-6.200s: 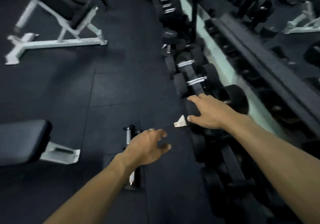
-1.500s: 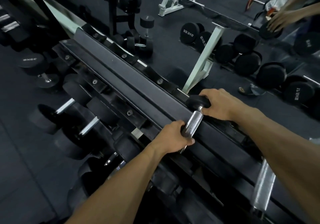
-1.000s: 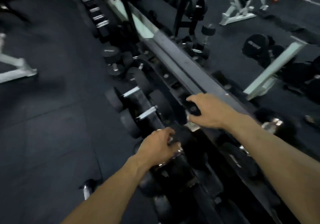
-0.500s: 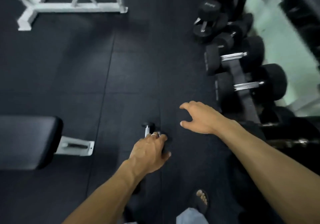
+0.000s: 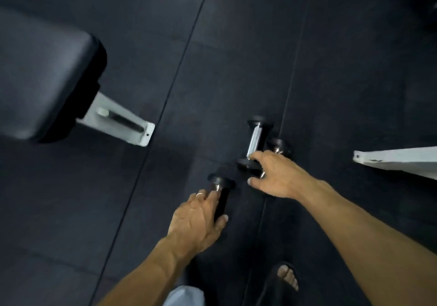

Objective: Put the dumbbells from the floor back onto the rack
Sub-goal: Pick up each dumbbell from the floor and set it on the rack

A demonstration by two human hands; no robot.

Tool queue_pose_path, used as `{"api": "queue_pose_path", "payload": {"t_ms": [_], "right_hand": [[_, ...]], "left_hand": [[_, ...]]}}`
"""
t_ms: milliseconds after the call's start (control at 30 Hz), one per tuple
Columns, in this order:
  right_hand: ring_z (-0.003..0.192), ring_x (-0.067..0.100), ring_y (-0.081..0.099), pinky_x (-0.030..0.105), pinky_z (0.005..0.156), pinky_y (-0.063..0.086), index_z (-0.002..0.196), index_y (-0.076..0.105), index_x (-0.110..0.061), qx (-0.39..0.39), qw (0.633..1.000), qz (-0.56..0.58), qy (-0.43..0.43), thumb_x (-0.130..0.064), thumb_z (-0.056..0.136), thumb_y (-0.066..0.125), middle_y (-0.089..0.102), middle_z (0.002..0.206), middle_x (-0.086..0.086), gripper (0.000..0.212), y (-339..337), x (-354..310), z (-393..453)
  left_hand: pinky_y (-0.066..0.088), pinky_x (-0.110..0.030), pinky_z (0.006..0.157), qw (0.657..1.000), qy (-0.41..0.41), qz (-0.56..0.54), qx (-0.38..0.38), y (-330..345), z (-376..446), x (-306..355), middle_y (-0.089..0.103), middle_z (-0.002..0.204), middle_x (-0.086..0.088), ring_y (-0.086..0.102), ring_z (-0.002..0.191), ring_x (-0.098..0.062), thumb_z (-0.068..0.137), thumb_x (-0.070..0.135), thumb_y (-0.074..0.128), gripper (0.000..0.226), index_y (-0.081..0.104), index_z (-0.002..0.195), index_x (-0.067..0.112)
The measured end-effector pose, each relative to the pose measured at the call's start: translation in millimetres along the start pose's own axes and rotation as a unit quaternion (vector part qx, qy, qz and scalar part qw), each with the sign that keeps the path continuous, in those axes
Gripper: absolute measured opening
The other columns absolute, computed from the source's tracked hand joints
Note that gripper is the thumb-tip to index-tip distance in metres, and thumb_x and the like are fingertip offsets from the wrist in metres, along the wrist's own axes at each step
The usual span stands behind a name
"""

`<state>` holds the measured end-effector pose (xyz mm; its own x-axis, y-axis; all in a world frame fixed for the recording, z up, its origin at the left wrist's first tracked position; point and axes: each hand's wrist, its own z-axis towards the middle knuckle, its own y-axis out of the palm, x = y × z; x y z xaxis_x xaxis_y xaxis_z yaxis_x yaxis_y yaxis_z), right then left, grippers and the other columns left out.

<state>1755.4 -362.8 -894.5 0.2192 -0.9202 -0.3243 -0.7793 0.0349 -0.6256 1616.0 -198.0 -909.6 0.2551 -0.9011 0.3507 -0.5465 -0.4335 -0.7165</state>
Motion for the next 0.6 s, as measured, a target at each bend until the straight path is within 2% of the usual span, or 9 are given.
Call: {"api": "queue_pose_path", "payload": {"t_ms": [233,367,467,600], "right_hand": [[0.129,0.024,0.047,0.04,0.105,0.043,0.148,0.033,-0.023,-0.05,0.999,-0.007,-0.01,-0.04,0.085,0.071,0.044,0.143,0.005,0.075,116.4,14.1,98.3],[0.131,0.024,0.046,0.035,0.104,0.041,0.147,0.034,-0.025,-0.028,0.999,0.022,0.007,-0.04,0.082,0.074,0.044,0.143,0.004,0.078,156.6,17.8,141.2],[0.126,0.025,0.05,0.036,0.104,0.042,0.143,0.039,-0.025,-0.023,0.999,0.043,0.001,-0.038,0.08,0.076,0.049,0.137,0.006,0.074,184.2,21.8,166.5],[0.114,0.023,0.057,0.04,0.101,0.046,0.137,0.047,-0.028,0.011,0.997,0.081,-0.003,-0.033,0.075,0.08,0.056,0.125,0.004,0.07,210.8,31.6,188.6]], "left_hand": [[0.048,-0.035,0.09,0.997,-0.062,-0.03,-0.036,129.7,61.4,-65.1,0.049,0.121,-0.001,0.049,0.113,-0.02,0.094,0.048,0.048,0.047,0.038,0.134,0.027],[0.045,-0.036,0.093,0.993,-0.083,-0.078,-0.015,177.5,93.2,-84.4,0.047,0.123,-0.001,0.045,0.117,-0.02,0.092,0.045,0.053,0.053,0.033,0.138,0.028],[0.044,-0.037,0.094,0.987,-0.104,-0.12,-0.038,206.6,112.1,-96.7,0.047,0.125,-0.002,0.047,0.119,-0.022,0.089,0.041,0.059,0.062,0.028,0.142,0.028],[0.043,-0.037,0.082,0.981,-0.121,-0.138,-0.064,229.4,127.7,-105.0,0.06,0.116,-0.006,0.059,0.106,-0.029,0.085,0.031,0.063,0.063,0.028,0.137,0.031]]}}
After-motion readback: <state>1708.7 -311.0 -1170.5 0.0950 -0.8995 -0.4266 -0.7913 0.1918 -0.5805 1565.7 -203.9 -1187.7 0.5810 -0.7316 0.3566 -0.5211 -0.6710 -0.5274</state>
